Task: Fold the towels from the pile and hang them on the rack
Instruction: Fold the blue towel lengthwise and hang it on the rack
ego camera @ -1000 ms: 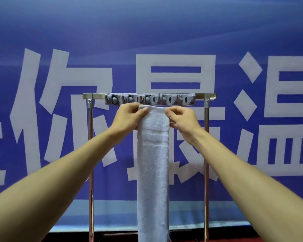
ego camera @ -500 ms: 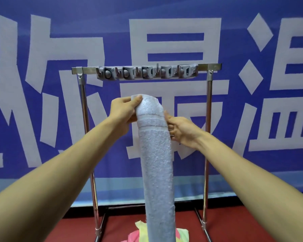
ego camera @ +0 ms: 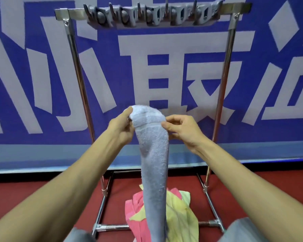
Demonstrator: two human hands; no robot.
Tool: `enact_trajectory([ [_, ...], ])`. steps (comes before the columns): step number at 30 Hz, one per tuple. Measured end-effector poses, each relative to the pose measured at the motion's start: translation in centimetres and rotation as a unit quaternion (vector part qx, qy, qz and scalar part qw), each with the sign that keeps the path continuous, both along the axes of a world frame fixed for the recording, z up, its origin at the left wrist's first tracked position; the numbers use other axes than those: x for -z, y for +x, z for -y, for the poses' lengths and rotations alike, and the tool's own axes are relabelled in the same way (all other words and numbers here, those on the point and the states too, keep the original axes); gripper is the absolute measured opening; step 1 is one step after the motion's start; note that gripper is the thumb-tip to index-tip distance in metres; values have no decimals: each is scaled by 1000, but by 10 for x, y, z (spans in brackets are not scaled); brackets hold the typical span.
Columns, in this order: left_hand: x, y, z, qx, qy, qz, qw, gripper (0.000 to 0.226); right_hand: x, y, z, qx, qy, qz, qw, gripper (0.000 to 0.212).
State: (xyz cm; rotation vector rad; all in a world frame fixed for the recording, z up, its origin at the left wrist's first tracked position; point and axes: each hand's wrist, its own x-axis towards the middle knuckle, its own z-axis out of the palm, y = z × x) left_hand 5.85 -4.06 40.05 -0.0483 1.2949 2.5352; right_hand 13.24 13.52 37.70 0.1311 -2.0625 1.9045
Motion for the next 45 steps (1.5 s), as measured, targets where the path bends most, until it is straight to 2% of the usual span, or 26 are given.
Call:
enact_trajectory([
  [2,27,1,-1,29,-1,-20,999,22,21,-6,1,18,-6,3,1000,11],
  [6,77,0,1,98,-59,-77,990,32,58,-14,1,52,-56,29,997,9],
  [8,97,2,2,113,-109,-98,983,26,76,-14,1,55,-65,53,995,9],
  [10,116,5,4,123,-125,-106,979,18,89,-13,0,54,-63,74,994,6],
  [11,124,6,5,126,-130,-104,978,21,92,-12,-1,57,-54,84,993,5],
  [13,130,11,3,139,-150,-95,974,31,94,-10,-5,66,-29,94,993,6],
  [19,134,21,-3,142,-171,-99,970,39,92,0,-13,52,9,91,994,8],
  [21,137,27,-6,139,-191,-90,968,41,94,1,-10,47,-12,89,995,10],
  [26,149,38,-11,203,-265,-91,938,33,98,1,-8,31,-68,86,993,13],
  [32,142,42,-11,146,-279,-139,939,25,98,-1,-21,49,-78,83,992,18],
  [37,135,47,-11,103,-264,-173,943,16,104,-3,-19,20,-131,132,982,19],
  [41,128,48,-7,57,-259,-168,949,16,112,-4,-8,-7,-172,180,969,29],
  [45,123,44,3,13,-244,-134,960,27,117,-5,3,-65,-123,242,960,52],
])
